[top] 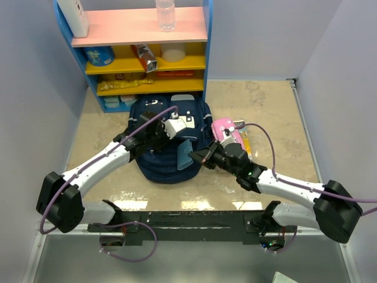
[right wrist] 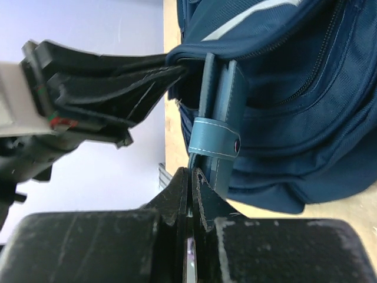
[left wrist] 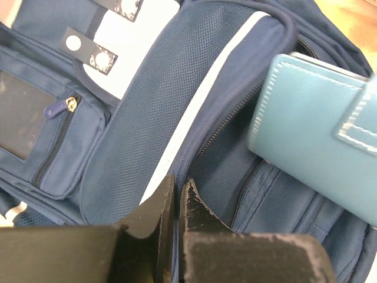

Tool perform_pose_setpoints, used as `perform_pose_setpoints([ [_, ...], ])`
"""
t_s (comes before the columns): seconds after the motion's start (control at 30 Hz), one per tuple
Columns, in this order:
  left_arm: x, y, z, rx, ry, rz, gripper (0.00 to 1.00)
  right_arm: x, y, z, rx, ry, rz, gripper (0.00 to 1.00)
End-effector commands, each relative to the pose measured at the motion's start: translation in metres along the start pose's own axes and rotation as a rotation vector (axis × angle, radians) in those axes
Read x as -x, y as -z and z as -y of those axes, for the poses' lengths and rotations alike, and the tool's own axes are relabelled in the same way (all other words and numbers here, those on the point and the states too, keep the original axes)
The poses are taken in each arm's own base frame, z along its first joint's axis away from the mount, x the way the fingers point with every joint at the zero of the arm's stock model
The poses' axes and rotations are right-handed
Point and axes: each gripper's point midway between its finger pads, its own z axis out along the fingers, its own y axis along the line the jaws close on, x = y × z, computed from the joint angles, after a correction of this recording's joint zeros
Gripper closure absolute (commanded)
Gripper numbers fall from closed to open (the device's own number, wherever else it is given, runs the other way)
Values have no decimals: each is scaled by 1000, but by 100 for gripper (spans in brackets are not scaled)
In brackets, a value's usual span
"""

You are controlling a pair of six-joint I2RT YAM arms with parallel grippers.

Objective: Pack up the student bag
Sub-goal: Place the personal item in the student bag.

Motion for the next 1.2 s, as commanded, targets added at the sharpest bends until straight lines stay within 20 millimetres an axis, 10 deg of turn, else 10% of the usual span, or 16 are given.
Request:
perform_pose_setpoints([
  [0.0,48,18,-4,-6,-62,192,100,24,-12,-21,65,-86,153,100],
  [0.27,44,27,25,-163,-100,190,100,38,-25,-10,-8,-131,294,100],
  [0.77,48,32,31,-196,-111,209,100,-27,-12,87,-265,-223,280,100],
  [1.17,46,53,51,-307,-146,216,100,8,-41,29,-164,-177,438,100],
])
